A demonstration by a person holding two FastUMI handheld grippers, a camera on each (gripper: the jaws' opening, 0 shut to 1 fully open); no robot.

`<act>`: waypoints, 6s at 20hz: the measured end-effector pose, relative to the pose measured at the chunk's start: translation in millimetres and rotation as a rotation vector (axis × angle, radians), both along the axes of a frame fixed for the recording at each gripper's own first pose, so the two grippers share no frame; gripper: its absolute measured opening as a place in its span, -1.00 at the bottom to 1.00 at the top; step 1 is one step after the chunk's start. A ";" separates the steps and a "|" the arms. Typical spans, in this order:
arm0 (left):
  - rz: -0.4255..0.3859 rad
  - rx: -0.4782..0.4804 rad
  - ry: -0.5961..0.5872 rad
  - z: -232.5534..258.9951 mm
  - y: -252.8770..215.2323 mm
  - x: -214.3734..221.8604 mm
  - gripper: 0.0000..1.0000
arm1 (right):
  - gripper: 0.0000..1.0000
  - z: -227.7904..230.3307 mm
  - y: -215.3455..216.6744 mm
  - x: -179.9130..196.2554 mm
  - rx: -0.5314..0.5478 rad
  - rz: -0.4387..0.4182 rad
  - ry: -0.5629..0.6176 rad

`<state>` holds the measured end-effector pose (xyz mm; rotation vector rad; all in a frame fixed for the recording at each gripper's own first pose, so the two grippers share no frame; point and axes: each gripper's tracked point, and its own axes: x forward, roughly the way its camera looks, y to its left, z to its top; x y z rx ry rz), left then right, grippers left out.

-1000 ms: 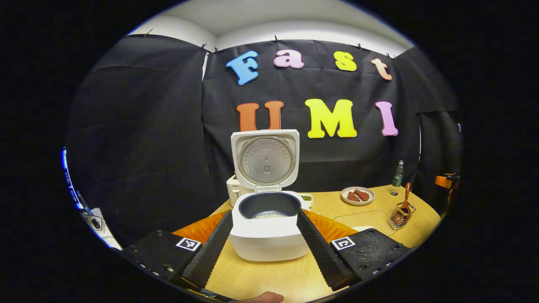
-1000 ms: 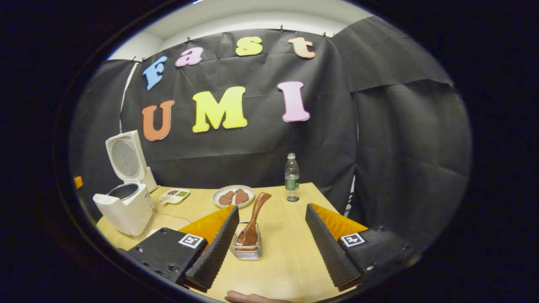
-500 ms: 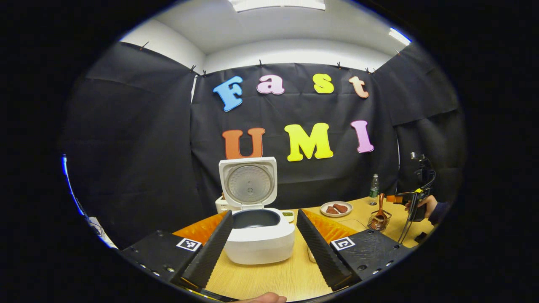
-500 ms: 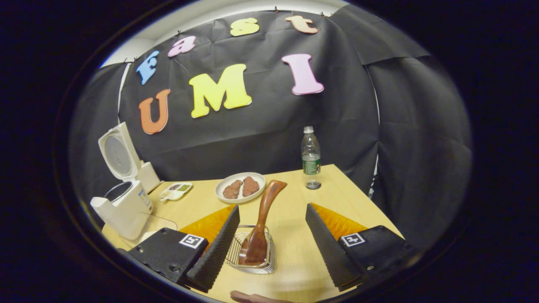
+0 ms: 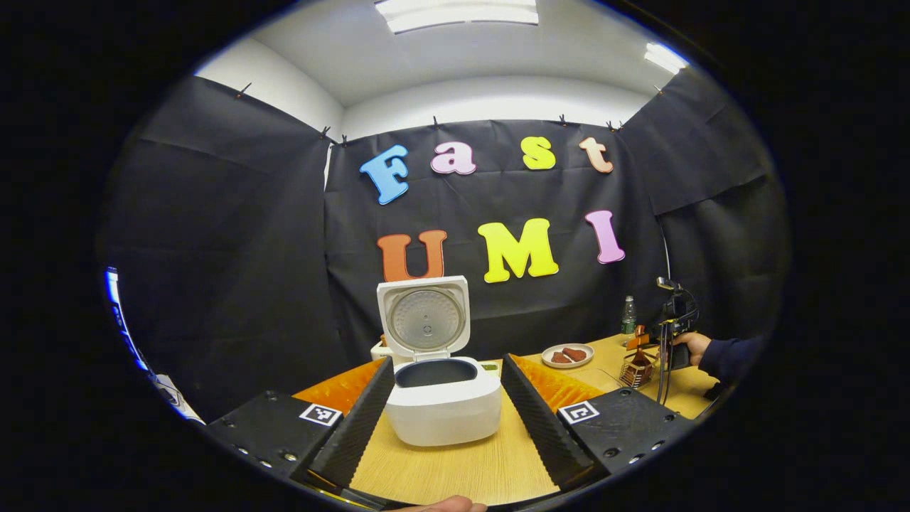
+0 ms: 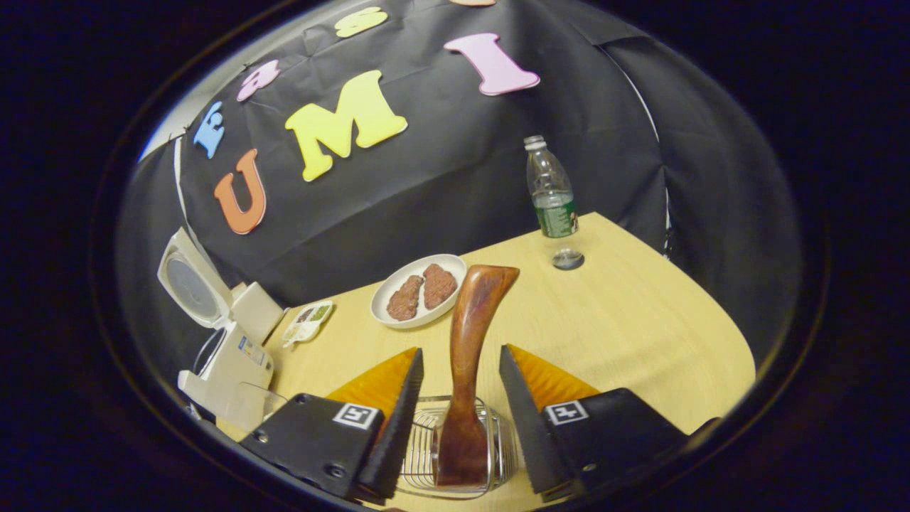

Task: Close the left gripper, press the button to open the rice cooker; take a wooden spoon from the chopstick holder with the right hand, scoop a spoonful of rice and pour it into the rice cooker, then put the wooden spoon back into the chopstick holder.

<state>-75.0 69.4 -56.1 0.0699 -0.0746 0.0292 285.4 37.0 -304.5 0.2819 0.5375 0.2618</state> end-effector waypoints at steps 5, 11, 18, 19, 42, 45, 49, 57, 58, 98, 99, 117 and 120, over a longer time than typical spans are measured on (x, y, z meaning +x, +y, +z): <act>0.008 -0.037 0.059 -18.2 8.3 1.7 0.91 | -0.68 18.1 -3.0 -8.5 0.006 -0.061 -0.042; -0.024 -0.037 0.060 -19.3 5.8 -4.7 0.91 | -0.72 79.0 -3.2 -36.7 -0.077 -0.061 -0.196; -0.051 -0.050 0.060 -21.7 3.3 -22.3 0.91 | -0.82 137.9 25.1 -77.3 -0.177 -0.079 -0.360; -0.053 -0.049 0.060 -21.3 3.0 -24.6 0.91 | -0.82 141.6 35.5 -83.5 -0.191 -0.071 -0.376; -0.060 -0.074 0.099 -44.9 26.5 -38.0 0.91 | -0.83 23.1 180.2 -97.7 -0.327 -0.085 -0.347; -0.066 -0.069 0.104 -44.5 23.8 -35.8 0.91 | -0.83 2.9 214.4 -109.1 -0.163 0.010 -0.214; -0.081 -0.072 0.108 -39.0 16.6 -32.0 0.91 | -0.83 -0.3 227.5 -112.0 -0.053 0.060 -0.125; -0.088 -0.063 0.146 -34.1 4.0 -8.9 0.92 | -0.83 -5.2 245.8 -121.4 0.292 0.178 0.110; -0.090 -0.061 0.149 -33.4 0.7 -3.4 0.92 | -0.83 -4.1 241.3 -121.7 0.341 0.174 0.134; -0.022 -0.193 0.070 9.8 66.6 9.1 0.88 | -0.84 178.5 447.8 -39.0 0.316 0.354 -0.111; -0.024 -0.197 0.071 9.3 65.9 9.9 0.88 | -0.84 177.7 453.3 -38.4 0.290 0.360 -0.134; -0.017 -0.175 0.054 6.9 74.4 11.5 0.88 | -0.83 186.8 524.8 -100.2 -0.274 0.644 -0.712; -0.014 -0.175 0.056 2.6 72.6 16.2 0.88 | -0.84 187.3 532.3 -119.2 -0.340 0.686 -0.782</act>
